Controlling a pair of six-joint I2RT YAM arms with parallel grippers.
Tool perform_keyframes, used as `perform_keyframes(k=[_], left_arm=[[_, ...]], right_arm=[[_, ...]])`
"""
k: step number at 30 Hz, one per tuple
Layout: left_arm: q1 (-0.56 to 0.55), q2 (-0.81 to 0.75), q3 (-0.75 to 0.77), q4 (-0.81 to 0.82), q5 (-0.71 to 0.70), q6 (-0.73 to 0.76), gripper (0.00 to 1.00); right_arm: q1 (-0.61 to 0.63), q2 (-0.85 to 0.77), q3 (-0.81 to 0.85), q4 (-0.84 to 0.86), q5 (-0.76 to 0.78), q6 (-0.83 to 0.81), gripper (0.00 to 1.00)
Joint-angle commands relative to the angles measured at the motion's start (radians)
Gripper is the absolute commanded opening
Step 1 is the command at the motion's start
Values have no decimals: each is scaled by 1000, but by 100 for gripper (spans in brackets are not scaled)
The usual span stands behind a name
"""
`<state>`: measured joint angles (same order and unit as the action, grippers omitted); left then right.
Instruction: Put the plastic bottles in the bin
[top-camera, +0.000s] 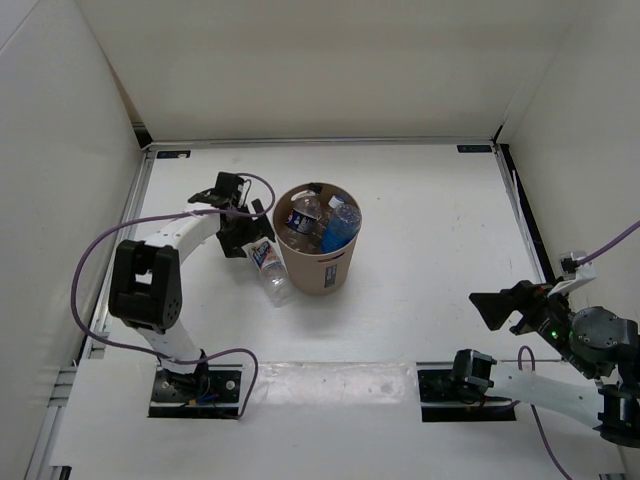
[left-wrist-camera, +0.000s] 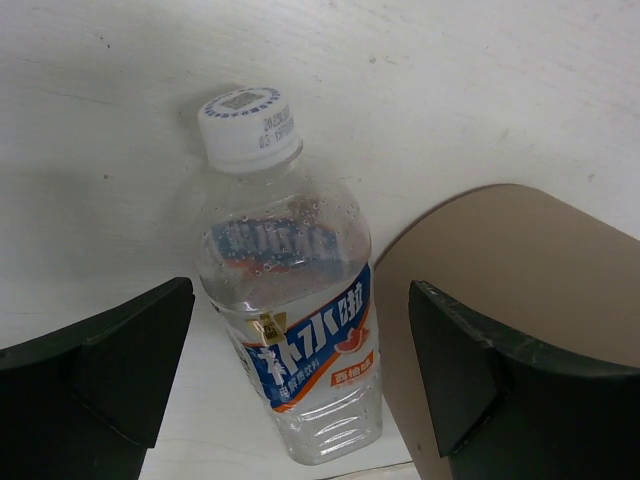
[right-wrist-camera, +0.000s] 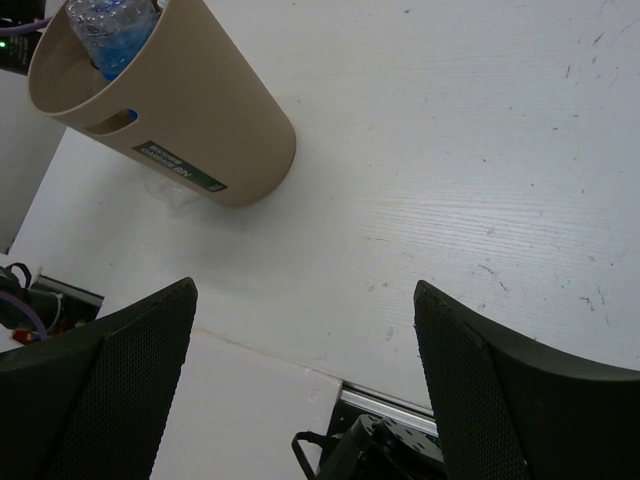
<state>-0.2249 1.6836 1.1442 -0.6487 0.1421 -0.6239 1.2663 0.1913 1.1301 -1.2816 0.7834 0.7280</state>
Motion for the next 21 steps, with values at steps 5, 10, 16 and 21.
perform_keyframes(k=[5,10,16,21], left_arm=[[-27,18,48,-129,-111,32,95],[-28,73,42,-126,-98,59,84],[-33,61,42,-120,-78,76,65],[-37,-82,23,-132,-114,76,42]], right_arm=[[21,-6,16,10,46,31,90],[35,-19,19,-2,54,47,90],[54,-42,20,-21,71,65,90],[84,-58,26,-41,93,96,90]])
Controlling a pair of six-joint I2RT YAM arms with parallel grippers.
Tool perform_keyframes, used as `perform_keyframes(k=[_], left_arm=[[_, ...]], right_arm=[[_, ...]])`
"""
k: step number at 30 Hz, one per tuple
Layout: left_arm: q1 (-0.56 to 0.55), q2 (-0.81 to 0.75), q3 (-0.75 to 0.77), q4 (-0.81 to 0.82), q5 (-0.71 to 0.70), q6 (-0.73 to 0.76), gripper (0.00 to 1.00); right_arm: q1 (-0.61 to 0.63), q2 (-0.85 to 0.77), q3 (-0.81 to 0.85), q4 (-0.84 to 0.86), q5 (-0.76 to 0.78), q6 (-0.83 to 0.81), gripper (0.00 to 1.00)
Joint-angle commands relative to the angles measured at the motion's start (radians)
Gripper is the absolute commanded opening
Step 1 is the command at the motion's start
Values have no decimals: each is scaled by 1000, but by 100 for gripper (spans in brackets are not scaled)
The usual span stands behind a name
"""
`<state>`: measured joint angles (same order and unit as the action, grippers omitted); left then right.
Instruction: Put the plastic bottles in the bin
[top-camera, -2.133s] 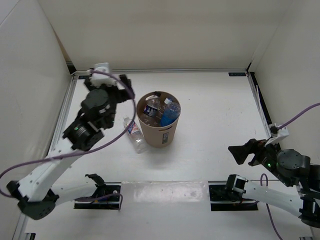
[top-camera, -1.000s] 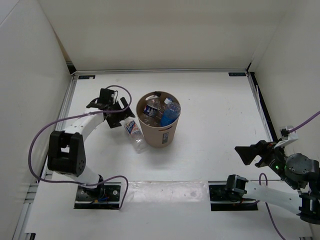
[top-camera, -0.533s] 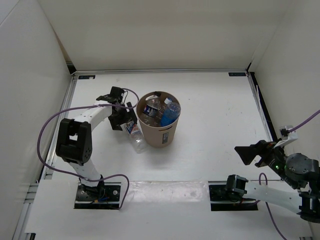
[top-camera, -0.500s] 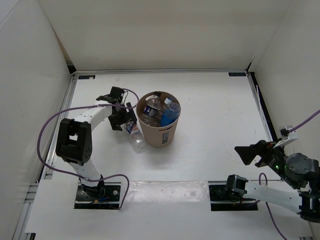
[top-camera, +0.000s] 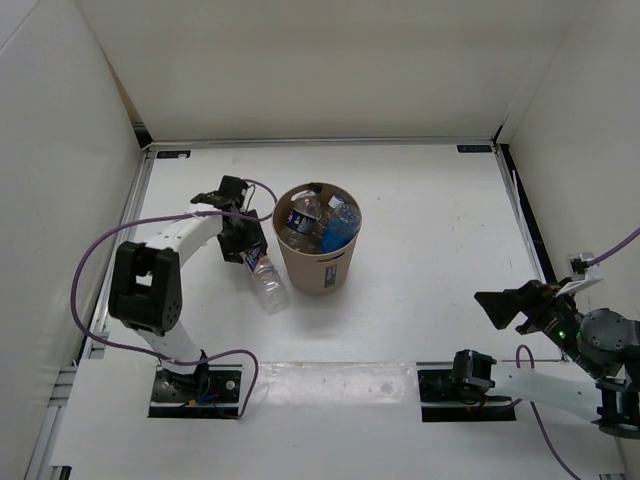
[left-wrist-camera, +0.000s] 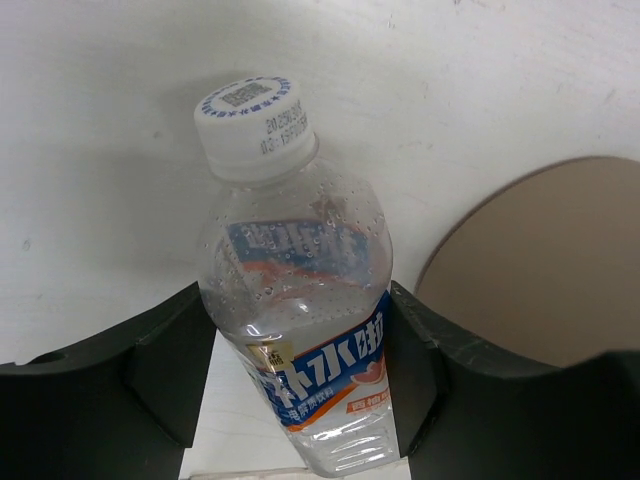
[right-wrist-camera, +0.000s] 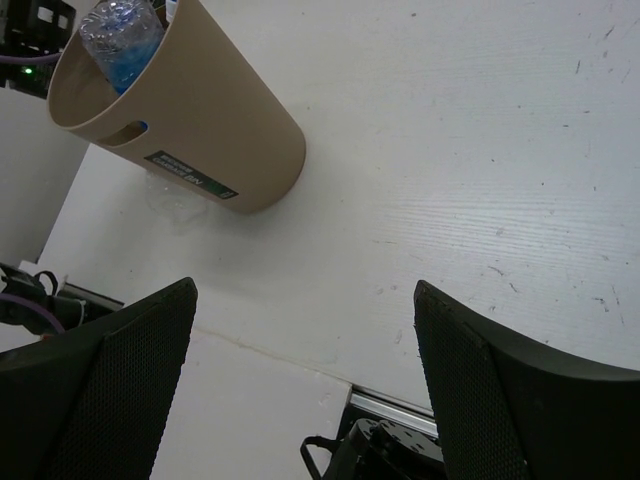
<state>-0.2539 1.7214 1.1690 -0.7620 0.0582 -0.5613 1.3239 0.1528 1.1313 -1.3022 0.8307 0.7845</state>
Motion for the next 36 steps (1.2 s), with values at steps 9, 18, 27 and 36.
perform_keyframes(k=[9,18,27,36], left_arm=[[-18,-503,52,-154,-285,12,36],[-18,-750,244,-93,-339,112,36],[-206,-758,285,193,-239,187,36],[-424,-554,402,205,-304,360,37]], right_arm=[[44,-39,27,-40,64,67,90],[-8,5,18,-5,32,21,90],[-40,47,21,6,21,4,90],[-46,73,22,-3,31,10,90]])
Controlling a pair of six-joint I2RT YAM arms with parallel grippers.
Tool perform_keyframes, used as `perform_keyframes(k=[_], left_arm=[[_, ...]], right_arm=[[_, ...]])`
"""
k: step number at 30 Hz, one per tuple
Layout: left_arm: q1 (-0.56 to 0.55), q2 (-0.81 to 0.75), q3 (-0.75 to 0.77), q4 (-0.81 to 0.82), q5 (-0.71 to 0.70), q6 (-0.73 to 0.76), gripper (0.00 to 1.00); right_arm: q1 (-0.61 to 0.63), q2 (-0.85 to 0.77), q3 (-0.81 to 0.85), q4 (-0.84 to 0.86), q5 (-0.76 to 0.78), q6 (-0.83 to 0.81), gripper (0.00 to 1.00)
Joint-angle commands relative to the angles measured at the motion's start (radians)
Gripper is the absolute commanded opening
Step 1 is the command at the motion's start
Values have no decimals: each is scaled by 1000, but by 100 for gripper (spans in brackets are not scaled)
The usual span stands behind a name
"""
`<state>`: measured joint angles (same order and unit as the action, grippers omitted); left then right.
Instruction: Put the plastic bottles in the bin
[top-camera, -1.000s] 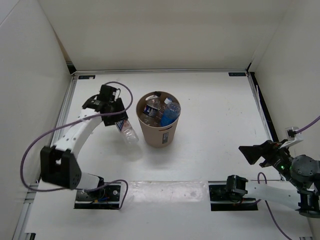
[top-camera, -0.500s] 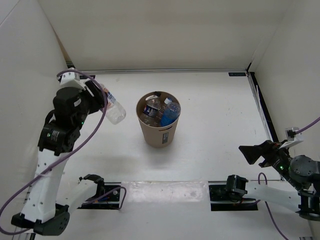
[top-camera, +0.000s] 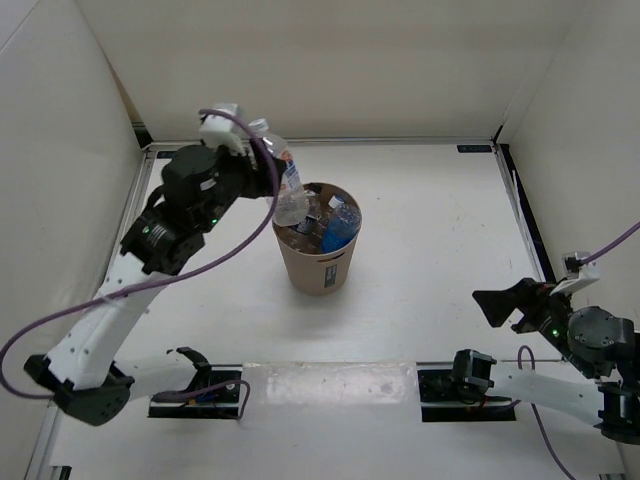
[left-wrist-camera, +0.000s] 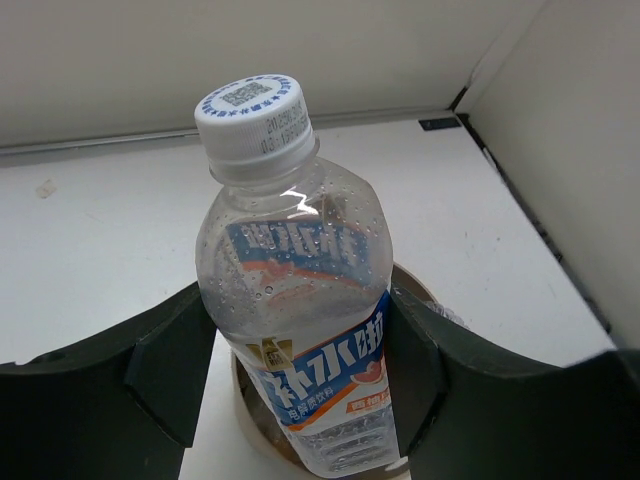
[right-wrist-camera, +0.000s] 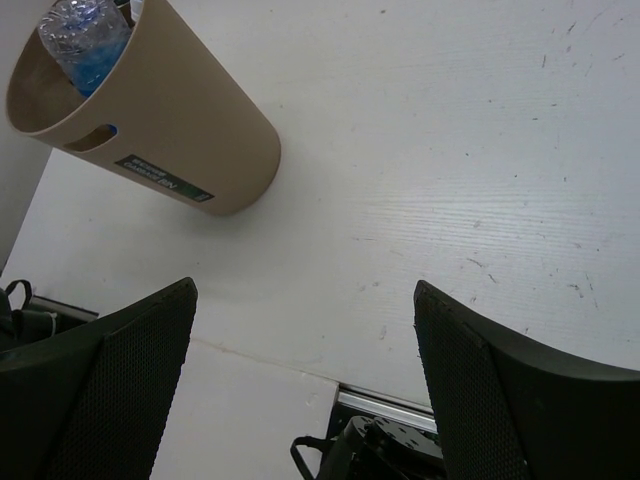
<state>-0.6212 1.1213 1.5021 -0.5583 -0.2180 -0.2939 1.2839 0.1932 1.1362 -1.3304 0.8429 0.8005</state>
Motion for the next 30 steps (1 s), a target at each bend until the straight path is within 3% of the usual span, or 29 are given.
perform_keyframes(k=[1,18,30], left_arm=[[-83,63,72,-2,-75,102,37],[-231,109,-209,253,-218,225,36],[-337,179,-332,396,-391,236,32]], right_arm=[[-8,43,19,25,18,-6,90],[-101,84,5,88,-62,-89,90],[-51,72,13,57,-28,-54,90]])
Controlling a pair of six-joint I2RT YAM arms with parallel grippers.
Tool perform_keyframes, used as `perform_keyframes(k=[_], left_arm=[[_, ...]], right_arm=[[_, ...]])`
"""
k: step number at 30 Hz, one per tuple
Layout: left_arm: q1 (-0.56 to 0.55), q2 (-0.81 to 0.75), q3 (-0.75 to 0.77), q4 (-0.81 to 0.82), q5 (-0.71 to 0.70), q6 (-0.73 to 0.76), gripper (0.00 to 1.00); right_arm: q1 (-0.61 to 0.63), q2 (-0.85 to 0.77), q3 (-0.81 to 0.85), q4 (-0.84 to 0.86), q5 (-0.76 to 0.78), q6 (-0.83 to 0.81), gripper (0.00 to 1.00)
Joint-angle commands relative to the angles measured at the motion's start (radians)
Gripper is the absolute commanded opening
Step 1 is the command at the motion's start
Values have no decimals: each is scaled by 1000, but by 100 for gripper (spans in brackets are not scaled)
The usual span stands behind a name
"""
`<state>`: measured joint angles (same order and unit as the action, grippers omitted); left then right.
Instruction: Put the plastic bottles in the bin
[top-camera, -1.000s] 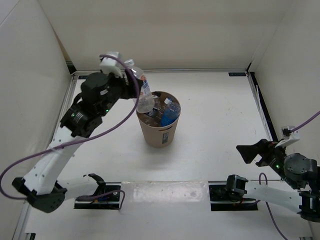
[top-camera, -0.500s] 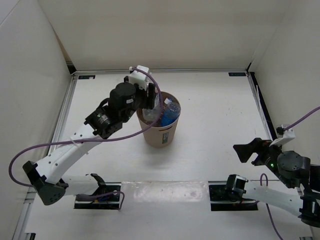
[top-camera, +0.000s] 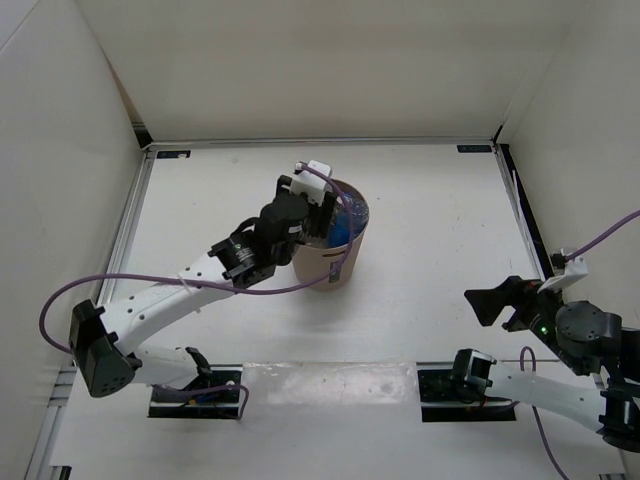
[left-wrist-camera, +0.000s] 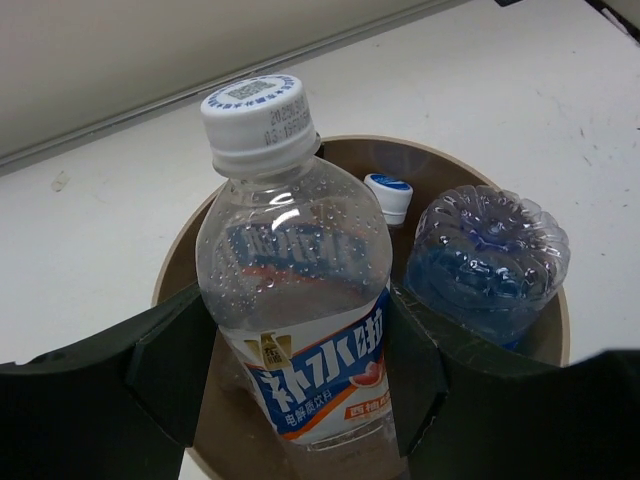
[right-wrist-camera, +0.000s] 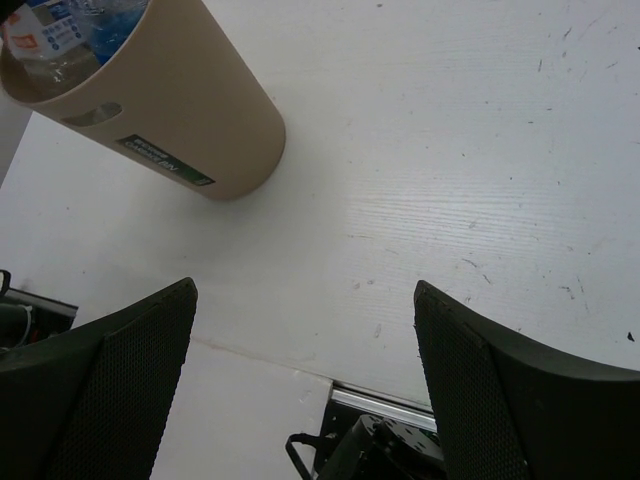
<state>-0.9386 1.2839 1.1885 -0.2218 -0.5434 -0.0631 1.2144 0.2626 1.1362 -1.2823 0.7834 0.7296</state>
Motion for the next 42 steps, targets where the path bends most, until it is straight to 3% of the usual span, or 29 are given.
perform_keyframes(k=[1,16,18,20,21,24,35,42], left_arm=[[-25,20,-24,62,-76,2,32],[-91,84,-102,127,-204,-38,34],[-100,75,-92,116,-231,-34,56],[-106,71,-57,93,-265,-29,68],[-106,69,-46,78,-273,-26,80],[-111,63,-1,44,-296,-17,100],[-112,15,166,-33,-285,11,100],[-112,-64,371,-284,-239,51,100]], right_arm=[[19,-3,13,8,31,19,90],[76,-52,19,-25,73,70,90],[89,-59,20,-34,77,76,90],[91,-65,20,-38,86,86,90],[96,-66,22,-41,86,88,90],[108,-74,23,-48,93,97,90],[112,-76,20,-48,93,99,90],[106,-77,16,-38,99,94,90]])
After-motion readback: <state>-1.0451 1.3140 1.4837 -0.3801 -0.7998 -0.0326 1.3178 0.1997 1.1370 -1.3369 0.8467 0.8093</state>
